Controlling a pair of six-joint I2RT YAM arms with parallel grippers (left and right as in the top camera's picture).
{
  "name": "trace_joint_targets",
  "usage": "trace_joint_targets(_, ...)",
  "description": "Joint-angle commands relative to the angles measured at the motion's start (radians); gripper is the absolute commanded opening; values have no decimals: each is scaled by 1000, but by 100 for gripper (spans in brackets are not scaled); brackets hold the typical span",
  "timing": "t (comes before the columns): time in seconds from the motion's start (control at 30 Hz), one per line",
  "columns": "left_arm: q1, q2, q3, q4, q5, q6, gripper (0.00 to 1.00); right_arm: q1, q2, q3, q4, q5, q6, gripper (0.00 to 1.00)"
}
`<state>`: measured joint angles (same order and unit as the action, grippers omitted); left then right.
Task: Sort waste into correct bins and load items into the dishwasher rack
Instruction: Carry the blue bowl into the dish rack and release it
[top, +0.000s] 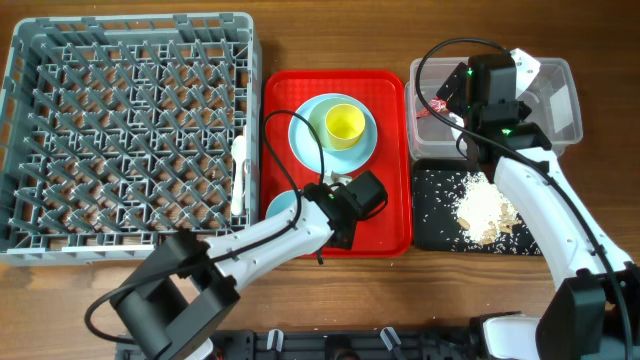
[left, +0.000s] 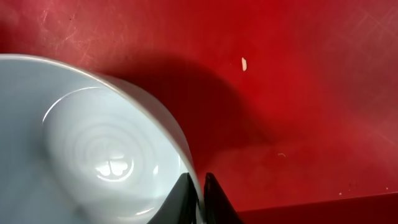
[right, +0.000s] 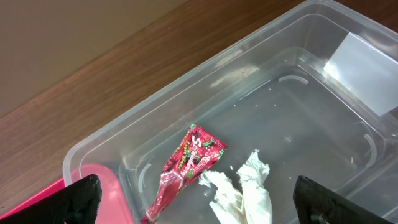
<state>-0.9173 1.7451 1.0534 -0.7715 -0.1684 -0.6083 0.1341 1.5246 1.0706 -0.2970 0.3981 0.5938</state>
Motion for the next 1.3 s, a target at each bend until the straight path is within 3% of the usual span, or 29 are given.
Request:
trace_joint_targets(0.0,-1,11,-8,6,-5,-7,7,-4,-16,8,5,20,11,100)
trace_joint_targets(0.2,-1,-13,51,-1,71,-2,4,-4,-16,8,5,20,11,100)
trace_joint_targets(0.33,21,-129,216,-56,176,85,4,-4,-16,8,5,21,11,100)
trace_joint_targets(0.47,152,-224,346,-114,328,192,4,-4,-16,8,5,20,11,100)
trace_joint_targets(0.57,367,-266,409,-120,611,270,4,-4,-16,8,5,20,11,100)
trace_joint_targets(0.67,692,-258,426,-93,1015,318,4,-4,-16,8,5,20,11,100)
trace_joint_targets(0.77,990,-196,426,-12,1393,317,4,-4,-16,8,5,20,11,100)
trace_joint_targets(0.87,1160,-90,426,126,1708,271,4,-4,-16,8,5,20,11,100)
trace_joint_targets(0.9,1209,-15,426,221,1746,193,4,-4,-16,8,5,20,11,100)
trace_joint_targets(1.03,1236,143,426,469,1746,66,4,-4,-16,8,5,20,11,100)
trace_joint_targets(1.27,1238,344,426,808,1738,-58,4,-3,-16,8,5,20,11,100)
